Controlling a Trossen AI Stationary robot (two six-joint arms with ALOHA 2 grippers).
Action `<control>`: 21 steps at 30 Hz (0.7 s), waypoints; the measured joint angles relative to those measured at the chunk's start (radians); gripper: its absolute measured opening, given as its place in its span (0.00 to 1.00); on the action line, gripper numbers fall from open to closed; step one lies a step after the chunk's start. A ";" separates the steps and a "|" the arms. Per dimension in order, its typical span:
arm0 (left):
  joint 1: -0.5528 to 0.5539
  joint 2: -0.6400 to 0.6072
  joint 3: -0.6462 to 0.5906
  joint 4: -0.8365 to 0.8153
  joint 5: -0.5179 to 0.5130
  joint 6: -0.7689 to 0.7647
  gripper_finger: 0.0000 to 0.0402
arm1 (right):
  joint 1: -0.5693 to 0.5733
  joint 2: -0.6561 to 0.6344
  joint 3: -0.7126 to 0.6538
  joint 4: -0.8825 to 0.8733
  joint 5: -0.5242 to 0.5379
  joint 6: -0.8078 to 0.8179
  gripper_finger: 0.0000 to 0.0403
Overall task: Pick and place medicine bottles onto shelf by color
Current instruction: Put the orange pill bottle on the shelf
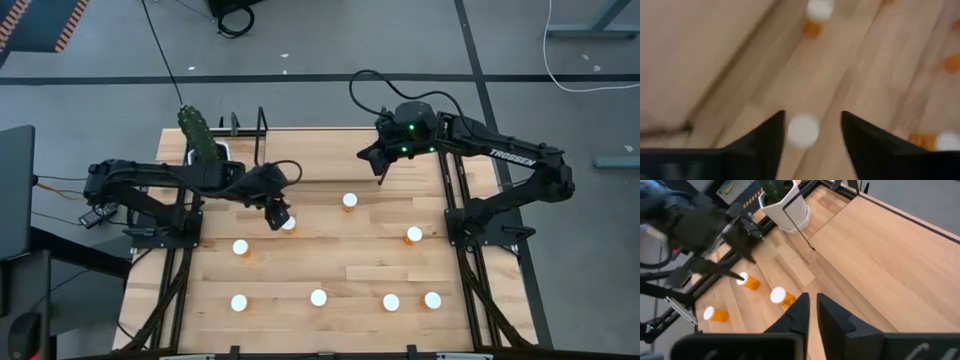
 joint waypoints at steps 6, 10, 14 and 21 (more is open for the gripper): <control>0.047 0.104 0.002 0.006 0.122 -0.128 0.83 | 0.000 -0.005 0.000 -0.023 -0.023 -0.007 0.32; 0.063 0.214 0.001 -0.018 0.148 -0.176 0.94 | 0.000 -0.016 0.000 -0.053 -0.022 -0.018 0.47; 0.067 0.290 0.001 0.010 0.207 -0.233 0.99 | -0.004 -0.033 0.000 -0.070 -0.014 -0.053 0.58; 0.056 0.351 0.001 0.016 0.211 -0.282 0.98 | -0.007 -0.063 -0.001 -0.076 0.008 -0.123 0.64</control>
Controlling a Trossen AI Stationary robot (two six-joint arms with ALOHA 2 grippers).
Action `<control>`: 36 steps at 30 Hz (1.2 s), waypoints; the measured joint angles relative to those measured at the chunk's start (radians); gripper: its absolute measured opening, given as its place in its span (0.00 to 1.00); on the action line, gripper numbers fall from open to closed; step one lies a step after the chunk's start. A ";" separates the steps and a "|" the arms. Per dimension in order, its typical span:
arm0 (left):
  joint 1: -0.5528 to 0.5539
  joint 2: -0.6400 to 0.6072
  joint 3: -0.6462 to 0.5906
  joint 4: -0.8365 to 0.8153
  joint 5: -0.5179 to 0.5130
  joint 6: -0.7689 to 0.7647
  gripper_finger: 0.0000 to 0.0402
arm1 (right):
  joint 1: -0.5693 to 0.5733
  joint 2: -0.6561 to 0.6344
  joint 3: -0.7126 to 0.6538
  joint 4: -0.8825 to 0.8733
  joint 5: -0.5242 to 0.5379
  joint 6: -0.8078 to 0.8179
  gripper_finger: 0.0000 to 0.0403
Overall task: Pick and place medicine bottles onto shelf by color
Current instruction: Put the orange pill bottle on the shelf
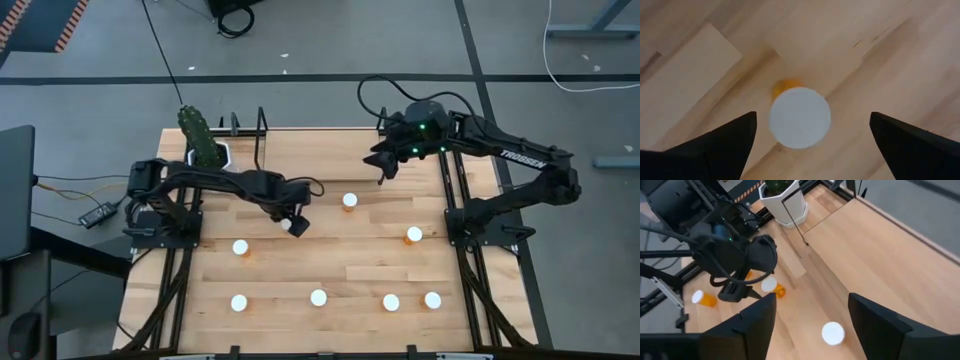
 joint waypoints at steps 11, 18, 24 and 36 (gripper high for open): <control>-0.010 0.064 0.000 0.027 -0.005 -0.027 0.96 | 0.000 -0.006 0.000 -0.034 0.016 -0.070 0.64; -0.014 0.064 0.000 0.037 -0.010 -0.035 0.82 | 0.000 -0.006 0.000 -0.053 0.016 -0.093 0.64; -0.015 0.064 0.000 0.032 0.001 -0.018 0.68 | 0.000 -0.006 0.000 -0.054 0.016 -0.098 0.64; -0.004 0.061 0.000 0.026 0.018 0.040 0.53 | 0.000 -0.006 -0.001 -0.054 0.023 -0.098 0.64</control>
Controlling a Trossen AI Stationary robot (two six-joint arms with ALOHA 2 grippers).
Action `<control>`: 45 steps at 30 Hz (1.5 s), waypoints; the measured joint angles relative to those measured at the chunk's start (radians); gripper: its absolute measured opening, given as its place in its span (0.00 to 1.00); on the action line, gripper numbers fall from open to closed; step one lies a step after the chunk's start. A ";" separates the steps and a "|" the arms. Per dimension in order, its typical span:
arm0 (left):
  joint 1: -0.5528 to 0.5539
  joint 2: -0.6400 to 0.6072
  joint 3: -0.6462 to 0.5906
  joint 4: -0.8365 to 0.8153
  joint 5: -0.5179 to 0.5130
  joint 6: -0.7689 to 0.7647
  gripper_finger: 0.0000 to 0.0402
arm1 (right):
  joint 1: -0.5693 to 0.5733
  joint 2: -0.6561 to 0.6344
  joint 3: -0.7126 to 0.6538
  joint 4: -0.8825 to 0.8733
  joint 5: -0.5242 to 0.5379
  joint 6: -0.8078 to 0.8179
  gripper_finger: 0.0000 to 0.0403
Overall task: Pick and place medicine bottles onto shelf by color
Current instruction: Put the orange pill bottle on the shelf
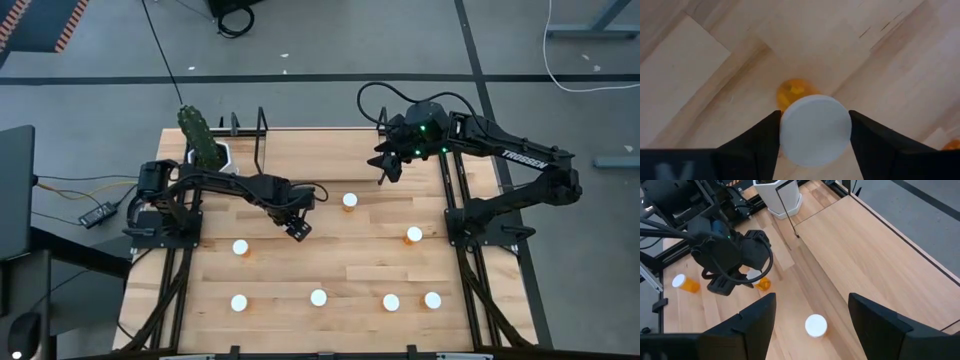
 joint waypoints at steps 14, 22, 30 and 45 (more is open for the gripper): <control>0.204 -0.002 0.376 -0.257 -0.074 0.311 0.54 | 0.000 -0.057 0.000 0.000 0.001 0.052 0.64; 0.416 0.000 0.539 -0.320 -0.098 0.554 0.54 | 0.000 -0.127 0.000 0.003 0.042 0.077 0.64; 0.561 0.013 0.545 -0.375 -0.075 0.889 0.55 | 0.000 -0.144 0.000 0.004 0.148 0.064 0.64; 0.612 0.364 0.881 -0.564 -0.187 1.144 0.55 | 0.000 -0.140 0.000 0.007 0.249 0.099 0.64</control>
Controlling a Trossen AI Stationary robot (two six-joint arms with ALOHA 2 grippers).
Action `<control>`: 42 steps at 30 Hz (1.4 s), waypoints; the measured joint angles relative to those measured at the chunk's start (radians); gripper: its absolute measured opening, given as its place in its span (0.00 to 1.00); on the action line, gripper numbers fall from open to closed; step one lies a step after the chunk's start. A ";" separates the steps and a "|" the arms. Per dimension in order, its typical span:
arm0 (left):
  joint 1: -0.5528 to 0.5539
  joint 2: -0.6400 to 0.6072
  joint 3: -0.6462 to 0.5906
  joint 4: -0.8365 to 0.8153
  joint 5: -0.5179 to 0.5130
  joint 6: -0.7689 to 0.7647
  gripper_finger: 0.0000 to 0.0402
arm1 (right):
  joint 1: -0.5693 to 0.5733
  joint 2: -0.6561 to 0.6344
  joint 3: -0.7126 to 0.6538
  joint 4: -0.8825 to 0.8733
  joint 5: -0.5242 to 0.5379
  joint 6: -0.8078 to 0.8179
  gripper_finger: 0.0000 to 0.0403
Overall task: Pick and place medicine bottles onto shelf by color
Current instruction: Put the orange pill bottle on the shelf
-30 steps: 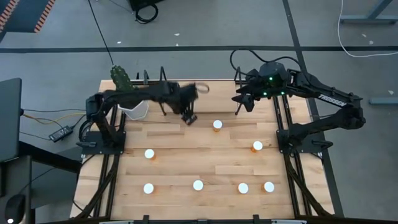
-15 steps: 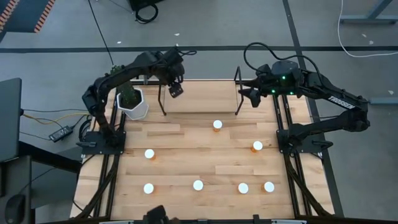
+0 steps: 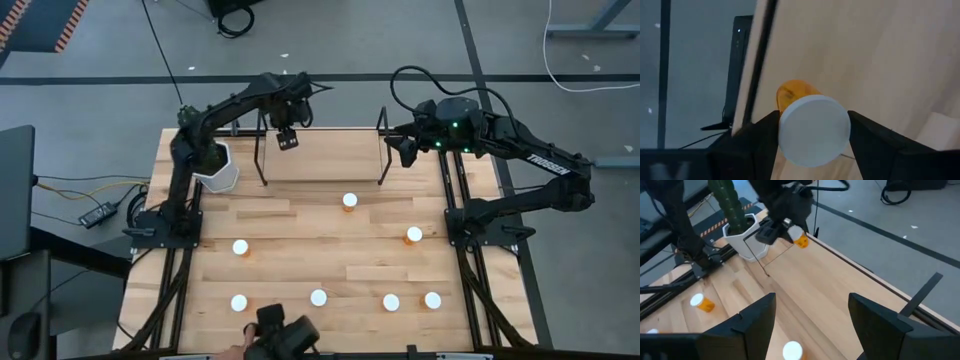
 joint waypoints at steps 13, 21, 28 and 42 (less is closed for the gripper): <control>0.036 0.098 0.082 -0.074 0.006 0.083 0.56 | 0.000 0.000 0.000 0.000 0.000 0.010 0.64; 0.043 0.108 0.083 -0.043 0.009 0.139 0.56 | 0.000 0.000 0.000 -0.001 -0.002 -0.003 0.64; 0.061 0.128 0.082 -0.036 0.010 0.106 0.56 | 0.000 0.000 0.000 -0.002 -0.003 -0.004 0.64; 0.081 0.129 0.082 -0.039 0.070 0.079 0.56 | 0.000 0.000 0.001 -0.002 -0.003 -0.014 0.64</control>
